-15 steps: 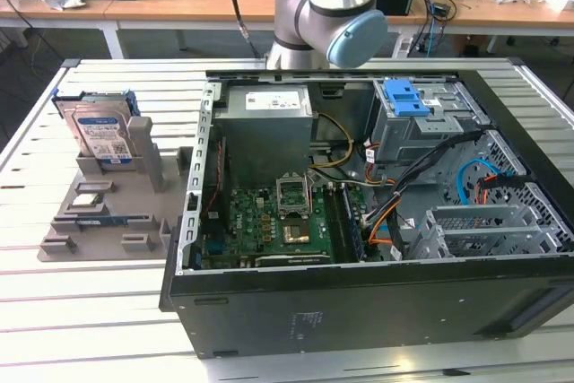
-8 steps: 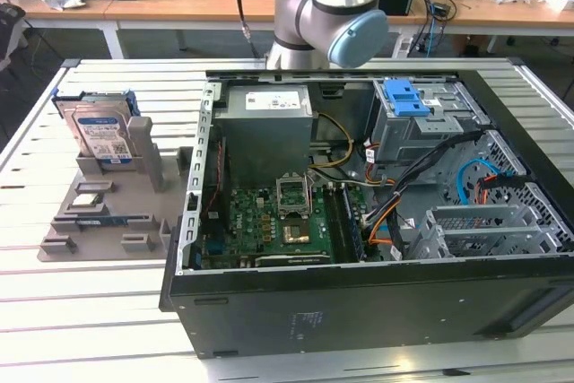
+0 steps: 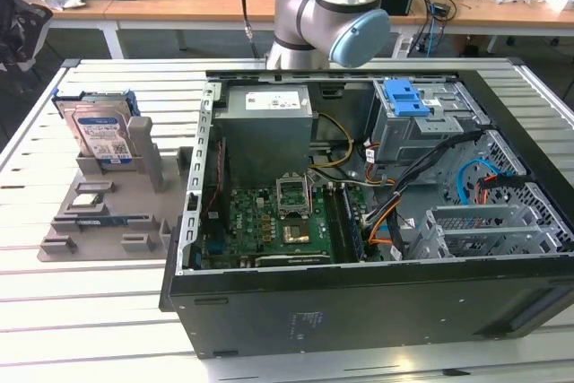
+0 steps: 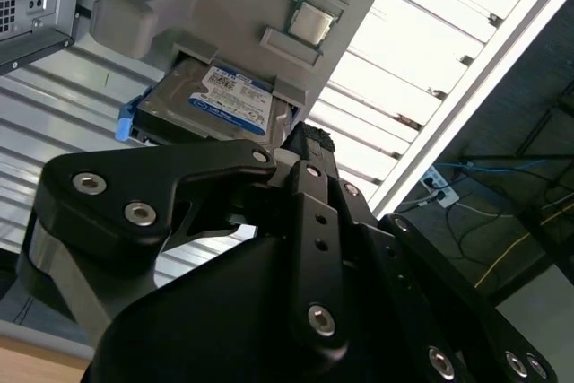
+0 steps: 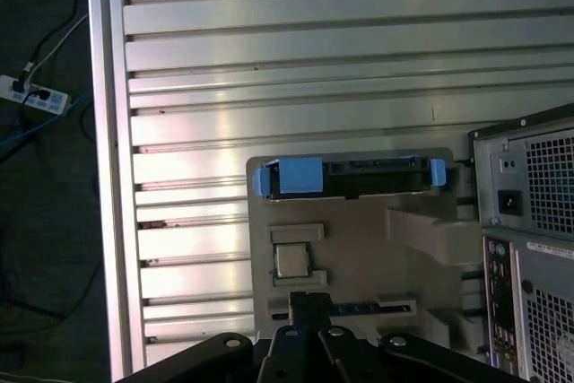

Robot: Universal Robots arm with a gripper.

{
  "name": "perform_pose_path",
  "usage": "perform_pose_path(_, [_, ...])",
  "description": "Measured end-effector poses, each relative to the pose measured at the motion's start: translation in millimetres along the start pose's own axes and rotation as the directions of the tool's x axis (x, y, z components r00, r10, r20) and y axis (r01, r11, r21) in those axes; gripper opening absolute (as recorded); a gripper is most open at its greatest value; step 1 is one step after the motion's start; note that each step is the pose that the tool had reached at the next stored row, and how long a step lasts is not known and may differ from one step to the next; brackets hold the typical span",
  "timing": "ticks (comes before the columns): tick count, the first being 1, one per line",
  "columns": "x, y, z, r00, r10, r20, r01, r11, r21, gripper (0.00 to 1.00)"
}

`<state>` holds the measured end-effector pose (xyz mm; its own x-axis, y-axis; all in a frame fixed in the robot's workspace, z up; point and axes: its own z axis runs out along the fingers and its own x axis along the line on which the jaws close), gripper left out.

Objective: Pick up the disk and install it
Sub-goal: 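Reach for the disk, then pick up the disk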

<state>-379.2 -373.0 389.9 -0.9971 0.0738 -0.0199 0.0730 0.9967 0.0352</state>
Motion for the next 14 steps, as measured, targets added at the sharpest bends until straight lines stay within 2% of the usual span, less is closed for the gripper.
perform_pose_path(10, [-0.7,0.1,0.0,1.0,0.0,0.0,0.0,1.0,0.0,0.11])
perform_pose_path(11, [-0.7,0.0,0.0,0.9999,-0.013,-0.0004,0.013,0.9999,-0.0002,0.11])
perform_pose_path(12, [-0.7,0.1,0.0,0.9982,-0.059,-0.0019,0.059,0.9982,-0.0012,0.11])
perform_pose_path(13, [-0.7,0.0,0.0,0.9979,-0.064,-0.0022,0.064,0.9979,-0.0013,0.11])
perform_pose_path(14, [-0.7,0.1,0.1,0.9932,-0.116,-0.0039,0.116,0.9932,-0.0026,0.11])
